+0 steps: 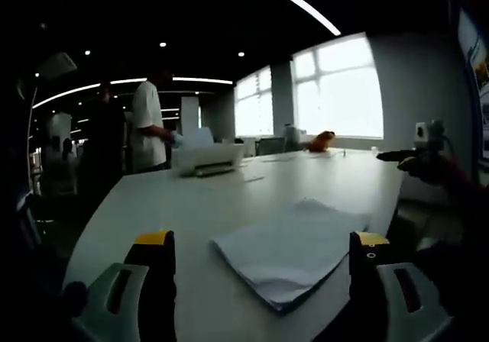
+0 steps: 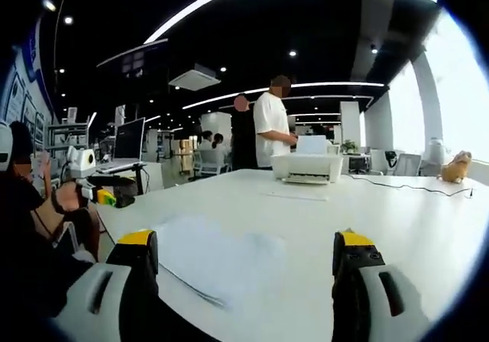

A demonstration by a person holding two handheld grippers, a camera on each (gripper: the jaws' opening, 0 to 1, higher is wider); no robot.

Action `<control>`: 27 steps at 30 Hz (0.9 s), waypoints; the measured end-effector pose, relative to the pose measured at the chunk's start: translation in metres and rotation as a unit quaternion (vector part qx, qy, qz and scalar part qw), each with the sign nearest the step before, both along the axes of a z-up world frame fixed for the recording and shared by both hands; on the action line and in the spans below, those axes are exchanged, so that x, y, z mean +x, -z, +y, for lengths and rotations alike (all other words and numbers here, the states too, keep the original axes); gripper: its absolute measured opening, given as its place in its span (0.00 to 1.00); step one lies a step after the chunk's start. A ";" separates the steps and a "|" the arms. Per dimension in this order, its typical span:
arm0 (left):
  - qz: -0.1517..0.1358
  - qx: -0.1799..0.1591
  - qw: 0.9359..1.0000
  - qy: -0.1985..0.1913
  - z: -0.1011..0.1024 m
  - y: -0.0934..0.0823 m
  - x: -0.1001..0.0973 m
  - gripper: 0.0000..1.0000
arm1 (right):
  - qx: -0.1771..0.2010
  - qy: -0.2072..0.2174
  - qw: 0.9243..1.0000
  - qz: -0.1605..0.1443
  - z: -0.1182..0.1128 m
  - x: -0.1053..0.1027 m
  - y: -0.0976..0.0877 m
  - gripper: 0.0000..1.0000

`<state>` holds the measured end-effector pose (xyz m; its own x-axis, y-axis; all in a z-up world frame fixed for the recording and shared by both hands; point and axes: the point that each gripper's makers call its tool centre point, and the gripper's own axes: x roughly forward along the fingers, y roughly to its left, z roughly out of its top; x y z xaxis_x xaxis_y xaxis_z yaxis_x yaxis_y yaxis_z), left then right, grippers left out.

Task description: Organize the stack of printing papers by aligning and flattening the scattered papers on the table

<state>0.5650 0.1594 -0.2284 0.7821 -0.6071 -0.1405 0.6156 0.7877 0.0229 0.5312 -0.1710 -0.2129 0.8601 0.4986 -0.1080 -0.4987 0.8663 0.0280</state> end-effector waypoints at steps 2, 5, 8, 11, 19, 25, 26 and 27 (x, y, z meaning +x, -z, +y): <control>0.002 -0.002 1.000 0.001 0.001 -0.002 -0.003 0.97 | -0.003 -0.001 1.000 0.000 0.001 -0.003 -0.001 0.90; 0.007 -0.007 1.000 0.004 0.002 -0.004 -0.008 0.97 | -0.011 0.000 1.000 0.003 0.000 -0.007 -0.002 0.90; 0.011 -0.007 1.000 0.004 0.005 -0.006 -0.014 0.97 | -0.031 -0.001 0.999 0.015 -0.001 -0.014 0.000 0.90; 0.011 -0.004 1.000 0.002 0.008 -0.008 -0.018 0.97 | -0.048 0.002 0.999 0.014 0.000 -0.019 -0.001 0.90; 0.020 -0.002 1.000 0.004 0.013 -0.011 -0.027 0.97 | -0.044 0.000 0.999 0.012 0.002 -0.026 -0.006 0.90; 0.019 -0.002 1.000 0.010 0.011 -0.014 -0.032 0.97 | -0.037 -0.001 0.999 0.012 0.000 -0.026 -0.008 0.90; 0.019 -0.002 1.000 0.011 0.011 -0.014 -0.032 0.97 | -0.036 -0.001 0.999 0.012 0.000 -0.026 -0.008 0.90; 0.019 -0.003 1.000 0.012 0.011 -0.015 -0.033 0.97 | -0.036 -0.001 0.999 0.012 0.000 -0.026 -0.008 0.90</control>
<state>0.5320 0.1702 -0.2134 0.7614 -0.6264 -0.1670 0.6346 0.7728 -0.0055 0.5054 -0.1708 -0.2044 0.8555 0.4908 -0.1648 -0.5008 0.8653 -0.0228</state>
